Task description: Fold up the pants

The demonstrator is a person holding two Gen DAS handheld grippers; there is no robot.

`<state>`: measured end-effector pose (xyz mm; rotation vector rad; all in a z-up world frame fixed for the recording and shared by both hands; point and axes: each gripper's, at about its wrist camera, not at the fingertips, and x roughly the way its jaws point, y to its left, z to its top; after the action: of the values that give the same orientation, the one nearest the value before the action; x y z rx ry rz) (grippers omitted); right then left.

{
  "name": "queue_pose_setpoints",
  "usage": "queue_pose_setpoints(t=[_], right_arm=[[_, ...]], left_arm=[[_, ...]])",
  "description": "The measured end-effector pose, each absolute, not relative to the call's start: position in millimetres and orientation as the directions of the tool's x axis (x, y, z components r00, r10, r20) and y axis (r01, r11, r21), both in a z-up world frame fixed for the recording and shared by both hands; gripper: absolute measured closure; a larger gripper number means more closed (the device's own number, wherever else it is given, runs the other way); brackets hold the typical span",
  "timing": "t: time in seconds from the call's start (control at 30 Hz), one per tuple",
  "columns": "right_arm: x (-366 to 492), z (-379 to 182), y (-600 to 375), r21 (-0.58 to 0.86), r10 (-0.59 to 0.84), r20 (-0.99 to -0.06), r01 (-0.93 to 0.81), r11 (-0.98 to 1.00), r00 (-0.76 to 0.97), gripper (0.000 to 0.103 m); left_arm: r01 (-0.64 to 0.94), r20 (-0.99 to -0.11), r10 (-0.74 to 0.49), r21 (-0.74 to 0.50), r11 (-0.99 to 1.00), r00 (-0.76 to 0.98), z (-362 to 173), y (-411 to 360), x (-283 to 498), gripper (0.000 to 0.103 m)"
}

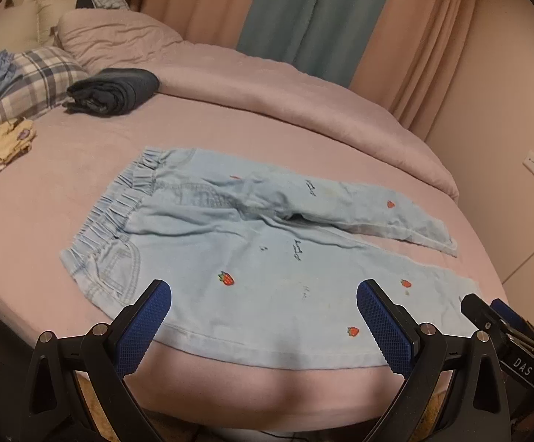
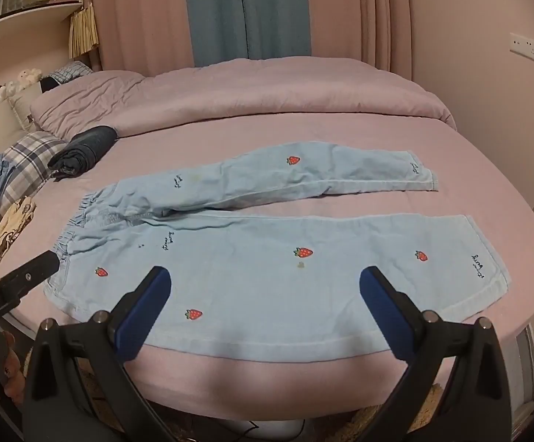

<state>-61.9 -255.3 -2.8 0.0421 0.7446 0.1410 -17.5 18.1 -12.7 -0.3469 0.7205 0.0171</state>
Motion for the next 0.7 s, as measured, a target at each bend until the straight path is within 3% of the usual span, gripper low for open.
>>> queue_pose_setpoints(t=[0.7], right_arm=[[-87,37,-272,0.032,0.016,-0.637,0.006,0.999,0.771,0.0]], left_arm=[[-0.022,-0.622,-0.161,-0.276,0.961,0.766,16,-5,-17,0.003]])
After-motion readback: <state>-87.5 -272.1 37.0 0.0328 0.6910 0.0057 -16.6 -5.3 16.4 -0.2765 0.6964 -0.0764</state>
